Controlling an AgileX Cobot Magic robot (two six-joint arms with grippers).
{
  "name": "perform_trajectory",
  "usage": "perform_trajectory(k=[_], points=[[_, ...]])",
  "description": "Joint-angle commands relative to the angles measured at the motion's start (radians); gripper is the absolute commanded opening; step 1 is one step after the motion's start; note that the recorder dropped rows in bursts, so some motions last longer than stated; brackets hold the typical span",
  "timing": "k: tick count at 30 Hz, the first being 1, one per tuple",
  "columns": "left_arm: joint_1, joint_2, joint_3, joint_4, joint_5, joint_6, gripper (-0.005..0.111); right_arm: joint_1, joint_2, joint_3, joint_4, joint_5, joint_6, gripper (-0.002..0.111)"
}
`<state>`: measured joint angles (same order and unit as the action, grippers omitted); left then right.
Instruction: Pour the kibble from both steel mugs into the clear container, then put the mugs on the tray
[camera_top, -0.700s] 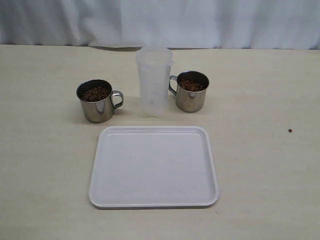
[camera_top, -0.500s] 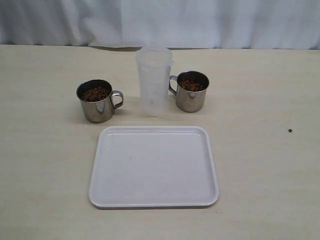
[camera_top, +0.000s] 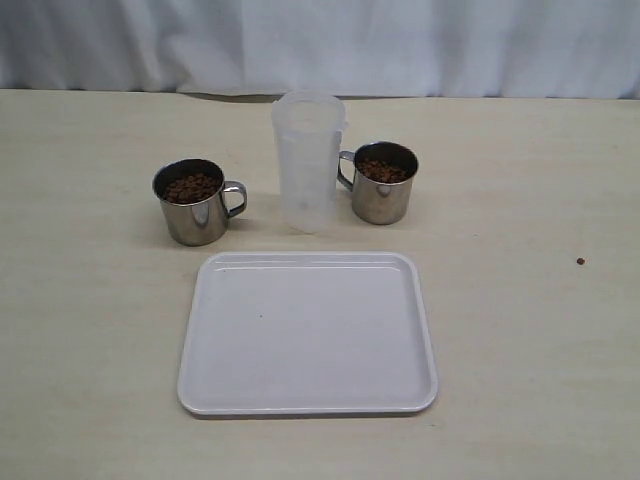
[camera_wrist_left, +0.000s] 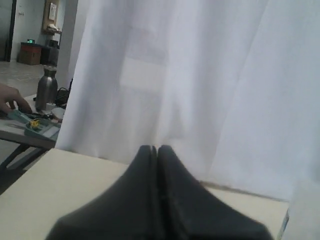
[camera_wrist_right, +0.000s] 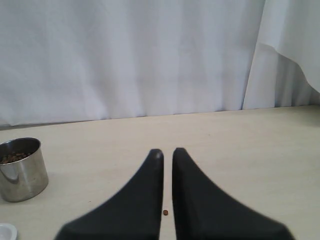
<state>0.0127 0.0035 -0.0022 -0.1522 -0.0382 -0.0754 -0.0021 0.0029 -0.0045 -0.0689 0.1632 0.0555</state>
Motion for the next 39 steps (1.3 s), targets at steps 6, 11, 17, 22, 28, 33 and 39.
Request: perform_trajectory(k=[6,11,17,22,28,33,39], points=[[-0.002,0.069,0.002,0.054,-0.180,-0.136,0.000,-0.006,-0.003,0.005,0.003,-0.004,-0.004,0.005],[-0.002,0.321,0.002,0.164,-0.261,-0.164,0.000,-0.006,-0.003,0.005,0.003,-0.004,-0.004,0.005],[-0.002,0.598,0.002,0.452,-0.472,-0.257,0.000,-0.006,-0.003,0.005,0.003,-0.004,-0.004,0.005],[-0.002,0.794,-0.034,0.589,-0.456,-0.344,0.000,-0.006,-0.003,0.005,0.003,-0.004,-0.004,0.005],[-0.002,1.137,-0.087,0.611,-0.636,-0.322,0.000,-0.006,-0.003,0.005,0.003,-0.004,-0.004,0.005],[-0.002,1.430,-0.087,0.600,-0.911,-0.171,0.000,-0.006,-0.003,0.005,0.003,-0.004,-0.004,0.005],[-0.002,1.761,-0.145,0.596,-1.121,-0.046,0.000,-0.006,-0.003,0.005,0.003,-0.004,-0.004,0.005]])
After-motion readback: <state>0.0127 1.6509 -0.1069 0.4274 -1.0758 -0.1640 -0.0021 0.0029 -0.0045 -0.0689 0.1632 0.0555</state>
